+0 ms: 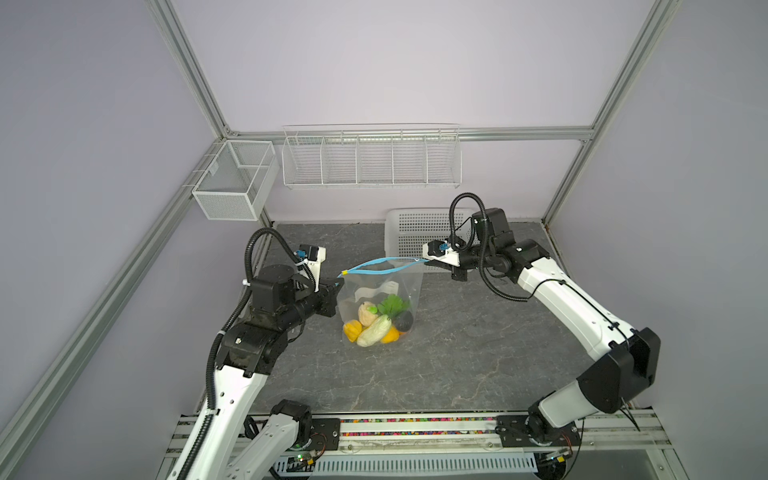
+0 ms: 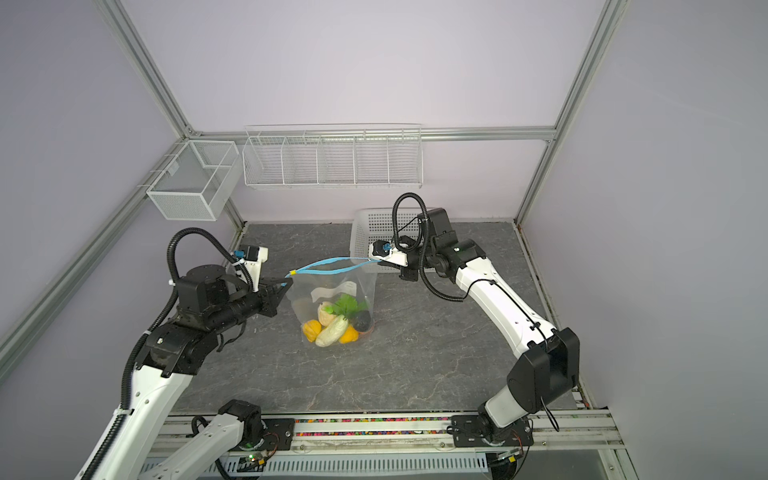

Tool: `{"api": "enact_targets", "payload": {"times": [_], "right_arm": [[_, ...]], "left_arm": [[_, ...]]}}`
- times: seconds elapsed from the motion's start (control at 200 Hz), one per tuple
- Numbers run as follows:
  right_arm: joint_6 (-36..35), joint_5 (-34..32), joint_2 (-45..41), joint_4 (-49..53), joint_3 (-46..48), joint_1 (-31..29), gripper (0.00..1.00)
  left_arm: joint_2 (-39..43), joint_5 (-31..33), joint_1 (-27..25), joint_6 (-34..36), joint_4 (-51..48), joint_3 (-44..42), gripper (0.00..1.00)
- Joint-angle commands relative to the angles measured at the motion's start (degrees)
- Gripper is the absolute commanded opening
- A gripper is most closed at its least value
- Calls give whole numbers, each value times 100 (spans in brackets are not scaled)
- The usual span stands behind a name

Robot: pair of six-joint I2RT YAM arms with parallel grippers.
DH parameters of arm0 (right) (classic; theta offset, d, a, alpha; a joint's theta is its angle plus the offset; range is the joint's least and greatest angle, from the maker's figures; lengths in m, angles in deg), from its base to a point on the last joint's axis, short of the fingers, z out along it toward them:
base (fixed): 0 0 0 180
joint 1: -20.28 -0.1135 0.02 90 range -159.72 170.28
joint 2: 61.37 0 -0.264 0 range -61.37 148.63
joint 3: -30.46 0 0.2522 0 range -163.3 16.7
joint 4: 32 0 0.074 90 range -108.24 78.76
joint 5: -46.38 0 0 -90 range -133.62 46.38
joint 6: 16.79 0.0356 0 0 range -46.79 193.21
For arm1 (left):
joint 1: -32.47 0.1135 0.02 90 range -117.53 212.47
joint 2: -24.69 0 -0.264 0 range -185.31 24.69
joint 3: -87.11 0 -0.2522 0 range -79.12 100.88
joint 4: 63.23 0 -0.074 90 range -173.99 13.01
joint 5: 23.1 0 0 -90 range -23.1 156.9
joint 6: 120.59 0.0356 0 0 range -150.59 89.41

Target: Place the food in the zip-top bag and seal the zipper

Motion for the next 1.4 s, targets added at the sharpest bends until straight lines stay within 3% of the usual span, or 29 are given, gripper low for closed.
{"api": "enact_targets", "payload": {"times": [0.0,0.07,0.205,0.41,0.6,0.855,1.035,1.399], "right_arm": [[76,118,-145,171,154,87,7],[36,267,-136,248,96,97,10],[-47,734,-179,449,-180,76,31],[-412,971,-573,276,-198,-342,51],[-553,845,-258,91,-679,-925,51],[-233,622,547,-401,-1368,-1572,50],[-373,187,908,-402,-1740,-1806,51],[-502,275,1524,24,-2633,-1937,45]], "left_arm": [[-202,-772,-20,187,270,140,0],[-279,-880,-20,221,296,178,0],[-373,-1020,-20,248,333,280,0],[-560,-1023,-29,298,154,551,0],[-715,-1060,-62,349,-176,863,0],[-760,-1012,-79,408,-377,993,0],[-693,-969,-81,455,-405,985,0],[-596,-908,-81,453,-370,914,0]]}}
